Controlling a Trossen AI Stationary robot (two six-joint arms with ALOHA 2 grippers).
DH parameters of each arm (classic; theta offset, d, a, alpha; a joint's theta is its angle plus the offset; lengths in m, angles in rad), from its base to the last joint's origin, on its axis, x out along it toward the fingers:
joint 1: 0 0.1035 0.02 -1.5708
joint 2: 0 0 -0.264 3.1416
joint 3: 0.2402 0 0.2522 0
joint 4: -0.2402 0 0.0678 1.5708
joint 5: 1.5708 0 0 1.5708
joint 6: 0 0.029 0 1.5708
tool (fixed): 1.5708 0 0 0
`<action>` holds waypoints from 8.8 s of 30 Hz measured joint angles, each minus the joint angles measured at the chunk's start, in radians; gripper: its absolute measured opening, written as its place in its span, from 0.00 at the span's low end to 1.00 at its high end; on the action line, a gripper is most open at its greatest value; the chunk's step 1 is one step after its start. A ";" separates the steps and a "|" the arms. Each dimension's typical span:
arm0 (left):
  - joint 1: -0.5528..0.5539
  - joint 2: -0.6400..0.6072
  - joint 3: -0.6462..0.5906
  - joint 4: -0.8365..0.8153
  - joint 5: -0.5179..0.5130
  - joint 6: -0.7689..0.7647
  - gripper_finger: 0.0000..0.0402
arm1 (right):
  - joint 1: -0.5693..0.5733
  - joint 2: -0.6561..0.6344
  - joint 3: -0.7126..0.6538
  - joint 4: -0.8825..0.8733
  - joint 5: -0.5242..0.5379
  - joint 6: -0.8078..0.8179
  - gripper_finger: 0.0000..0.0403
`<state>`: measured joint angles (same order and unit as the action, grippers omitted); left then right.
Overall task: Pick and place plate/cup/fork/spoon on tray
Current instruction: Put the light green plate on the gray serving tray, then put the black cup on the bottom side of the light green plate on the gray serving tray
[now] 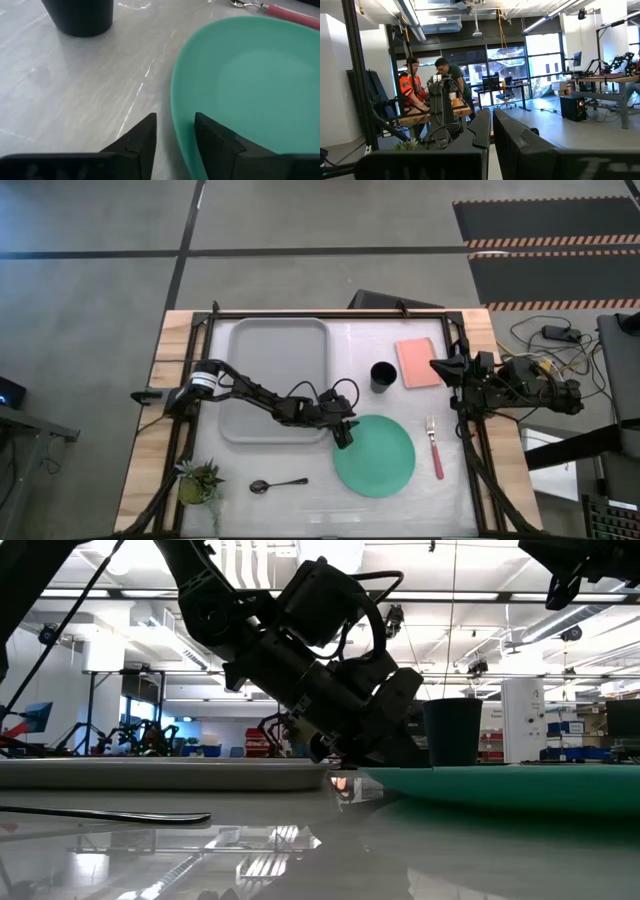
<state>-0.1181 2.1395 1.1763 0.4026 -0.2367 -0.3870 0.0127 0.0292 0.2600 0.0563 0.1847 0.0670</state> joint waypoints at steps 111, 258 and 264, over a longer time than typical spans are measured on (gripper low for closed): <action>0.351 -1.075 -0.692 -0.404 -0.741 -0.185 0.00 | 0.000 -0.001 0.000 0.005 0.003 -0.027 0.02; 0.105 -1.272 -0.547 -0.315 -0.317 0.602 0.00 | -0.055 1.147 0.734 -0.830 0.044 0.130 0.02; 0.105 -1.271 -0.547 -0.314 -0.317 0.601 0.00 | -0.061 1.167 0.734 -0.829 0.044 0.123 0.06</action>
<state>-0.0135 0.8688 0.6296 0.0883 -0.5541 0.2142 -0.0480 1.1964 0.9939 -0.7727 0.2283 0.1896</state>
